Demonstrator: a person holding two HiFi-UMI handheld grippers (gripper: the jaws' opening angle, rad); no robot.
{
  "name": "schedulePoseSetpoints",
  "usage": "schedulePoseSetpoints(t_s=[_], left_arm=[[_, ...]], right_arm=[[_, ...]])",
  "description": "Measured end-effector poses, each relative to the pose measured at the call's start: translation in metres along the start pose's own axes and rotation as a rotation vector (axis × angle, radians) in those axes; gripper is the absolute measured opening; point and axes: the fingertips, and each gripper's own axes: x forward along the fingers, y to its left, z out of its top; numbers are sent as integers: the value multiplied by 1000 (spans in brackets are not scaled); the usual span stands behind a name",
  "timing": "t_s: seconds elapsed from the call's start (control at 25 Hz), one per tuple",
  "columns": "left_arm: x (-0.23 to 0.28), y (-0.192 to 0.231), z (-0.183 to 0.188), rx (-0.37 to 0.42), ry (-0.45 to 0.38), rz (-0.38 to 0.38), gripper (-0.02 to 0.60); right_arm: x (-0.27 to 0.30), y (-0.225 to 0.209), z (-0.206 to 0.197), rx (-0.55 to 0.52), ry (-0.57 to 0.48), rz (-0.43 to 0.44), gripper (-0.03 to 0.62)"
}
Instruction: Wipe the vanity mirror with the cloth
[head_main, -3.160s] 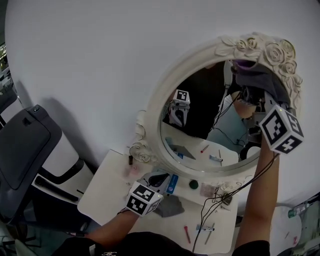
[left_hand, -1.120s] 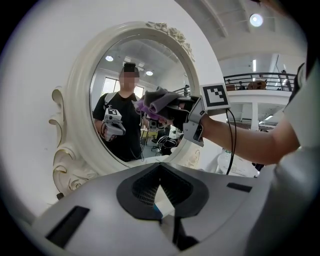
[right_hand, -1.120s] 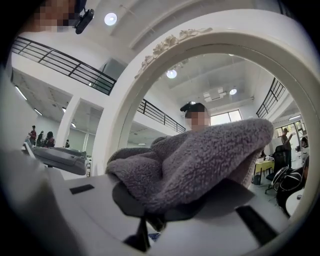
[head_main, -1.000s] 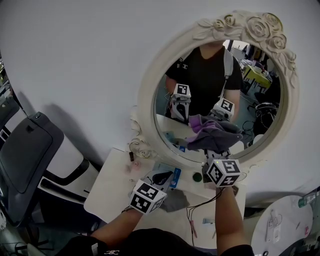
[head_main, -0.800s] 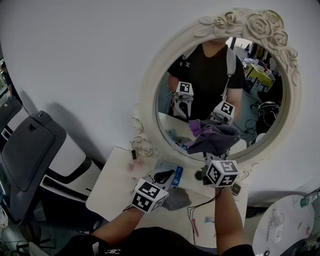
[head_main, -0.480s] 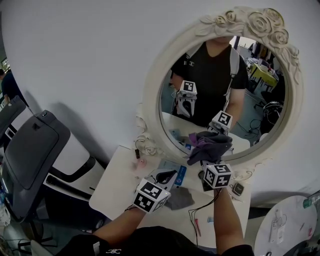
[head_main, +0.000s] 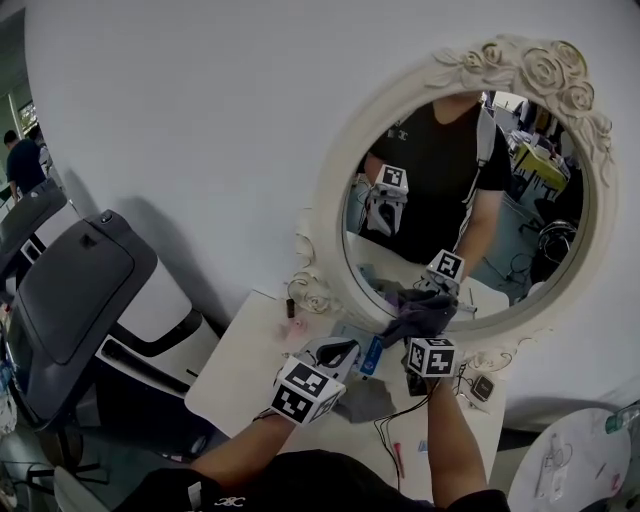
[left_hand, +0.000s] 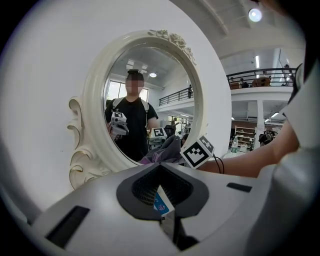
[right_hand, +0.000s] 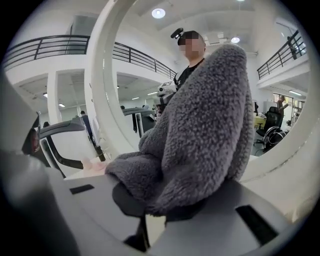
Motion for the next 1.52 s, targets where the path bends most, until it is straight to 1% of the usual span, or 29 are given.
schedulePoseSetpoints(t_s=[0.12, 0.2, 0.28, 0.36, 0.44, 0.56, 0.68, 0.84, 0.96, 1.08, 1.24, 1.28, 1.36, 1.44, 1.52], left_arm=[[-7, 7, 1, -6, -14, 8, 0], [-13, 11, 2, -7, -24, 8, 0], [-19, 13, 3, -5, -32, 2, 0], [-23, 14, 2, -8, -40, -7, 0], [-26, 18, 1, -15, -46, -12, 0], [-30, 23, 2, -20, -59, -26, 0], [-35, 27, 3, -14, -75, -48, 0], [-47, 43, -1, -7, -77, -53, 0], [-57, 58, -5, 2, -69, -50, 0], [-68, 72, -8, 7, -65, -43, 0], [-77, 94, -15, -14, -60, -20, 0], [-77, 98, -15, -21, -63, -17, 0], [-76, 102, -15, -29, -67, -16, 0], [-73, 105, -15, -31, -66, -20, 0], [-65, 105, -16, -41, -63, -30, 0]], right_arm=[[1, 0, -1, -2, 40, -49, 29], [3, 1, -2, -15, 67, -65, 29], [0, 4, -1, -57, 94, -86, 29], [-10, 14, 10, -130, 80, -96, 28], [-23, 34, 37, -177, -4, -64, 28], [-49, 67, 95, -184, -164, -8, 28], [-89, 92, 168, -197, -344, 31, 29], [-151, 117, 278, -251, -577, 46, 28], [-193, 123, 354, -247, -704, 53, 29], [-214, 120, 410, -220, -740, 48, 29], [-226, 122, 456, -146, -753, 34, 29], [-226, 124, 461, -145, -760, 17, 28], [-223, 125, 460, -173, -770, -43, 28], [-214, 128, 454, -216, -749, -96, 28], [-206, 132, 450, -251, -733, -115, 28]])
